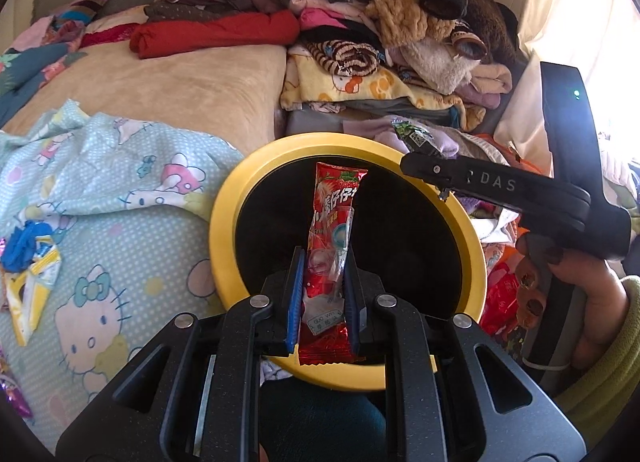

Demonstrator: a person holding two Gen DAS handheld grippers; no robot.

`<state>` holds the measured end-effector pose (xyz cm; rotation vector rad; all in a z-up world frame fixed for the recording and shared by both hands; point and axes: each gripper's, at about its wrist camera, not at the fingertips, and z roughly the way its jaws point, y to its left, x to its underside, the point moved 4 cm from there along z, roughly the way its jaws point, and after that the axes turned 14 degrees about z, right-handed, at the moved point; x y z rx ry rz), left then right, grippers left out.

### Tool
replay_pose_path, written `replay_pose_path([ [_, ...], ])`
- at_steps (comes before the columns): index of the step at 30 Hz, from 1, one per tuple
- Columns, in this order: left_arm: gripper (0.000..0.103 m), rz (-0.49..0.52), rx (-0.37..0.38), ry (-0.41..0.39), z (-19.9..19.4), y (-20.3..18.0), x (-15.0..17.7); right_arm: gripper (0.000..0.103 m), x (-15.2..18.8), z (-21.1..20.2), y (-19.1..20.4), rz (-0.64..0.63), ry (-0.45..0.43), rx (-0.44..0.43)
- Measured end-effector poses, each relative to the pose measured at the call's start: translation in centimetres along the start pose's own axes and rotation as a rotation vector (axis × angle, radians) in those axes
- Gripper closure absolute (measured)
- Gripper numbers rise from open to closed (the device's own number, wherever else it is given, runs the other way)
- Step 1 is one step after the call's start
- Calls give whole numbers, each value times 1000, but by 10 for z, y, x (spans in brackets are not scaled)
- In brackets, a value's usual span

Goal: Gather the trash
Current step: 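Open the left tool over the bin while the right tool opens, dropping the black wrapper, then move both tools back toward the blue glove and yellow chip bag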

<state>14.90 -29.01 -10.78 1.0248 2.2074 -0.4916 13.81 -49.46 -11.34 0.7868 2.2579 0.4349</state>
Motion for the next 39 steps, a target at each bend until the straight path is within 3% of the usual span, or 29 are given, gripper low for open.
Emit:
replay_pose_path([
  [7,90,-9,27,36,19,-1,-1,68,0,5,-9,23,14,8],
  [10,86,-14,30,51,24,0,2,62,-2,6,-12,35,14,9],
  [12,75,-23,19,56,24,3,4,55,-3,6,-14,42,15,7],
  [14,54,-35,7,50,21,7,5,48,-4,5,-14,41,3,5],
  [16,44,-48,-4,29,13,12,6,44,-6,2,-13,42,-8,1],
  [17,31,-56,-18,18,8,15,6,41,-6,1,-11,42,-12,-3],
  [22,12,-96,-76,-42,-18,30,3,37,-5,-4,2,6,-36,-11],
  [39,11,-164,-263,-176,-95,84,14,30,11,-31,83,-142,-115,-114],
])
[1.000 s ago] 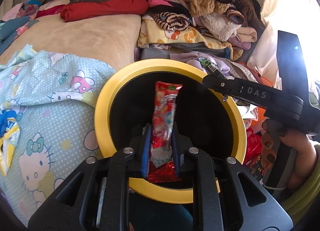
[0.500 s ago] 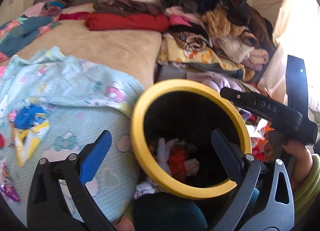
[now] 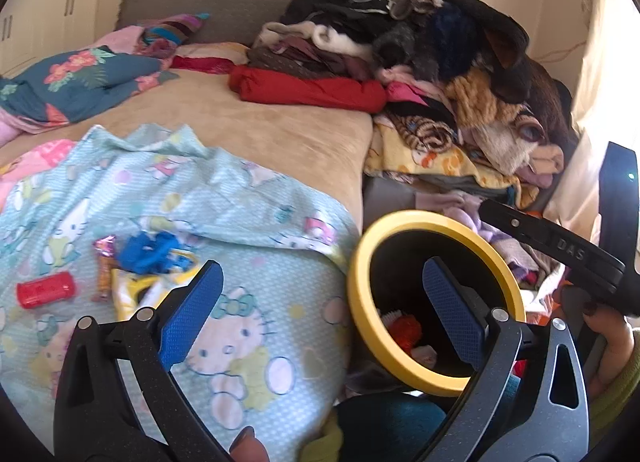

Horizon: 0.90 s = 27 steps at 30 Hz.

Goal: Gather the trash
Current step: 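Move both tools back toward the blue glove and yellow chip bag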

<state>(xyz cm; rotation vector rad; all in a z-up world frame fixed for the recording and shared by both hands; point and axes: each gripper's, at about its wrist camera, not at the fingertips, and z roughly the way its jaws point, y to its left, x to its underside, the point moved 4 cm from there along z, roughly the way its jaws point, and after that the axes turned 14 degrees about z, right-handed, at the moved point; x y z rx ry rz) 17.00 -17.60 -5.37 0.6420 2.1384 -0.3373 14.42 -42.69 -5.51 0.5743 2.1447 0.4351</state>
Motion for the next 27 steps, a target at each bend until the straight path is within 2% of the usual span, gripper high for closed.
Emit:
replay_pose_path([
  [15,11,-101,-102,-53,-34,62,7,27,23,1,66,-100,19,-70],
  [27,11,-182,-170,-49,-46,112,24,27,52,20,111,-168,79,-117],
])
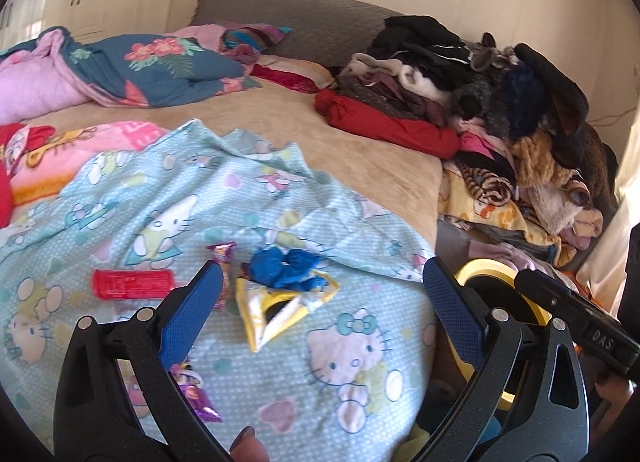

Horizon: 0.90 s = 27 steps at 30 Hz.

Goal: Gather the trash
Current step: 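Move both tools back toward the blue glove and yellow chip bag, then grasp the blue glove with the left tool while the right tool grasps the yellow chip bag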

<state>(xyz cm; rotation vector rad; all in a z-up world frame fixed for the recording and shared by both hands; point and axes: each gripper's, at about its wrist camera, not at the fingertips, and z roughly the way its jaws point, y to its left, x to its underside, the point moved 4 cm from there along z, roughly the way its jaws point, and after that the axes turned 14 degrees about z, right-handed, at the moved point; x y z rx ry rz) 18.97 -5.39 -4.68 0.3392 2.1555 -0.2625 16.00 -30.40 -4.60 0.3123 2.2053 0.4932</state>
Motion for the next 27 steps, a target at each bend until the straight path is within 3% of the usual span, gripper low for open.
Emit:
replay_pose_path([
  [16,11,-72,-61,34,8,60,9,27,24,53,43,-89,83,-25],
  [21,22,-91,-39,59,21,72,8,27,34,76,54,-111,119,-30],
  [27,39,-106,53,131,56,75,5,28,43,107,61,-103,177,-50],
])
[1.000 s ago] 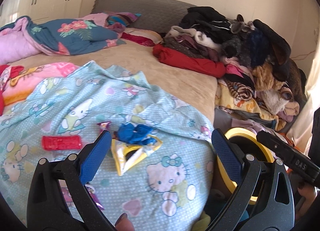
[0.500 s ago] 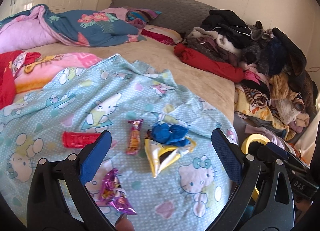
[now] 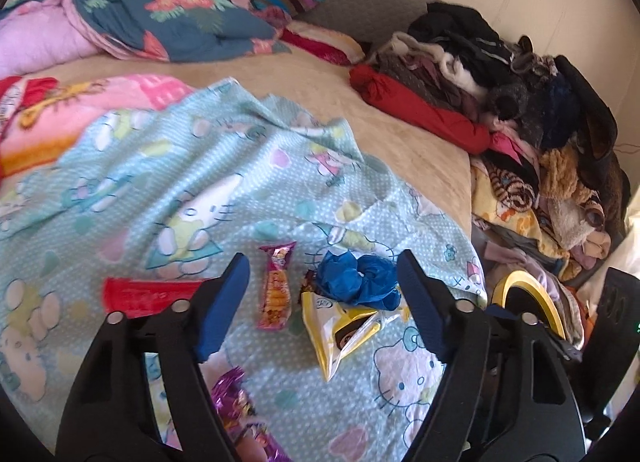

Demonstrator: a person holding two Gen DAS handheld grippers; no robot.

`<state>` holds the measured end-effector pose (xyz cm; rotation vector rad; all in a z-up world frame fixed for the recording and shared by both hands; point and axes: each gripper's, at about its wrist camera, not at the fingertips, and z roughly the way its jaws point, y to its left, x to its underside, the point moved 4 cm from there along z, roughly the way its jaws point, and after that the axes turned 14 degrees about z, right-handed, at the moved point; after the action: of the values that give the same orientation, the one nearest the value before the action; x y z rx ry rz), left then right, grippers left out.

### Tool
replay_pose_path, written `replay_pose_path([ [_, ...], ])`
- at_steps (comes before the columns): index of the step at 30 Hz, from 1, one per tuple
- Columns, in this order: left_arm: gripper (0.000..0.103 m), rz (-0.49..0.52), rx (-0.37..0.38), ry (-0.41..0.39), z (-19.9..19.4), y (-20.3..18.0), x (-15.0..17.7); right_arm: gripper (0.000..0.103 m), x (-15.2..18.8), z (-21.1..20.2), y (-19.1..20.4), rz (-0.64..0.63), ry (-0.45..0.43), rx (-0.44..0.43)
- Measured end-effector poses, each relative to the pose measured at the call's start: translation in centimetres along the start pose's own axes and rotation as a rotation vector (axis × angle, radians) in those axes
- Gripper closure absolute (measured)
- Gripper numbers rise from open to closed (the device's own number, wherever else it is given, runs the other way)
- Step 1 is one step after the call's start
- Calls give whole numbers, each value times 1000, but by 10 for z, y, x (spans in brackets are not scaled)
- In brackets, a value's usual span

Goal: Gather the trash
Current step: 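Grasp the blue glove with the left tool while the right tool grasps the yellow chip bag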

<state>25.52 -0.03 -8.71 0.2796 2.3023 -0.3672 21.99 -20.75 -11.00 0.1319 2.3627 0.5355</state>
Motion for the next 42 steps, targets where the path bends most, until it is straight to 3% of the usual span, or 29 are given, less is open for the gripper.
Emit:
replay_pose_path([
  [4,54,-20,47,63,27,3,-2,35,-1,20,2,8,32,-7],
  [10,61,-17,84,119,53,0,-1,45,-2,47,-3,60,87,-28],
  [15,62,-11,95,165,71,-3,4,51,-3,66,-7,98,132,-57],
  [21,78,-7,97,190,81,-4,11,66,2,73,-7,128,165,-117],
  [29,97,2,108,176,80,-10,14,68,6,67,-6,119,152,-111],
  [42,101,-51,131,51,30,-18,14,69,14,41,-12,108,132,-94],
])
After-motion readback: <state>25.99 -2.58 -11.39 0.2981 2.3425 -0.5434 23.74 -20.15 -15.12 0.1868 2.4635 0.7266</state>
